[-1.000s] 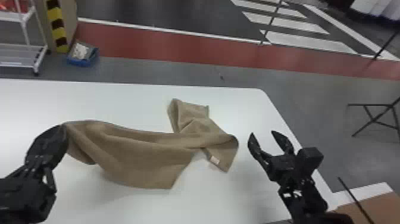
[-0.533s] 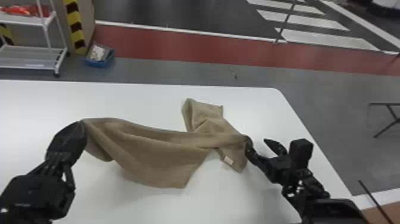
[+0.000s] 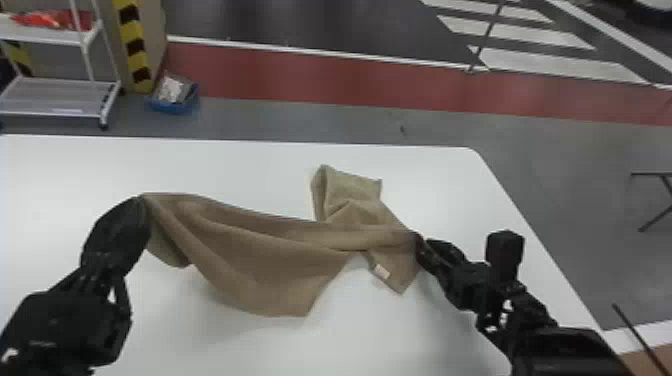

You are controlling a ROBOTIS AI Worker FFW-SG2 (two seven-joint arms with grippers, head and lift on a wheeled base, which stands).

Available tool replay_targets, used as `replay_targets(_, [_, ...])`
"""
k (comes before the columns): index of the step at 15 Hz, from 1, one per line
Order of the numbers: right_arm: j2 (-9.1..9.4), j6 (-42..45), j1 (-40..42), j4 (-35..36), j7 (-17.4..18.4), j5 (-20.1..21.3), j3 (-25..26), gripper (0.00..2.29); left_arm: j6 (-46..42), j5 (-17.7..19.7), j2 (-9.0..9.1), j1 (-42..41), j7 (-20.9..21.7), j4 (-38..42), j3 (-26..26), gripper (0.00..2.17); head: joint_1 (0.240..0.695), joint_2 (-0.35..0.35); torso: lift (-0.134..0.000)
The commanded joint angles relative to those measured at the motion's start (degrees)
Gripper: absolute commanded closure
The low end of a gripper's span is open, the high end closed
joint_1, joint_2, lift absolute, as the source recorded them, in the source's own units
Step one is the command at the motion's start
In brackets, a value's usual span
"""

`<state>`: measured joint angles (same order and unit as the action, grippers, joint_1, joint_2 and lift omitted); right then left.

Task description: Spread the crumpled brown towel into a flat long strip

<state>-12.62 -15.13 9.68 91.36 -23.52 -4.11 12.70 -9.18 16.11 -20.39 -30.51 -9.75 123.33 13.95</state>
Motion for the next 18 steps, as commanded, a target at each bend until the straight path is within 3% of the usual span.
replay_targets(1, [0.05, -0.48, -0.01, 0.49, -1.09, -0.98, 0.22, 1.37, 0.0, -0.29, -0.09, 0.01, -0.09, 0.07, 0.02, 1.42, 0.695, -0.229, -0.124])
replay_targets(4, [0.05, -0.66, 0.96, 3.13, -2.58, -2.65, 0.75, 1.62, 0.0, -0.47, -0.09, 0.01, -0.79, 0.07, 0.02, 1.42, 0.695, -0.222, -0.124])
replay_targets(9, [-0.57, -2.59, -0.1, 8.49, -2.58, -2.92, 0.92, 1.65, -0.88, -0.38, -0.96, -1.22, -2.81, 5.25, -0.42, 1.42, 0.695, -0.199, -0.124])
replay_targets(14, [-4.52, -9.27, -4.32, 13.94, -2.58, -3.8, 3.12, 1.65, 1.05, -2.31, -1.32, -0.08, -4.13, 12.28, -1.65, 1.42, 0.695, -0.207, -0.124])
replay_targets(16, [-6.54, -11.91, -4.32, 19.21, -2.58, -5.91, 5.67, 1.65, 9.84, -1.0, -1.67, 0.98, -4.75, 16.68, -3.05, 1.42, 0.695, -0.218, -0.124])
replay_targets(18, [-7.42, -13.66, -2.65, 25.54, -2.5, -7.22, 9.01, 1.65, 10.19, -0.82, -1.84, 1.24, -5.1, 19.31, -3.93, 1.42, 0.636, -0.236, -0.124])
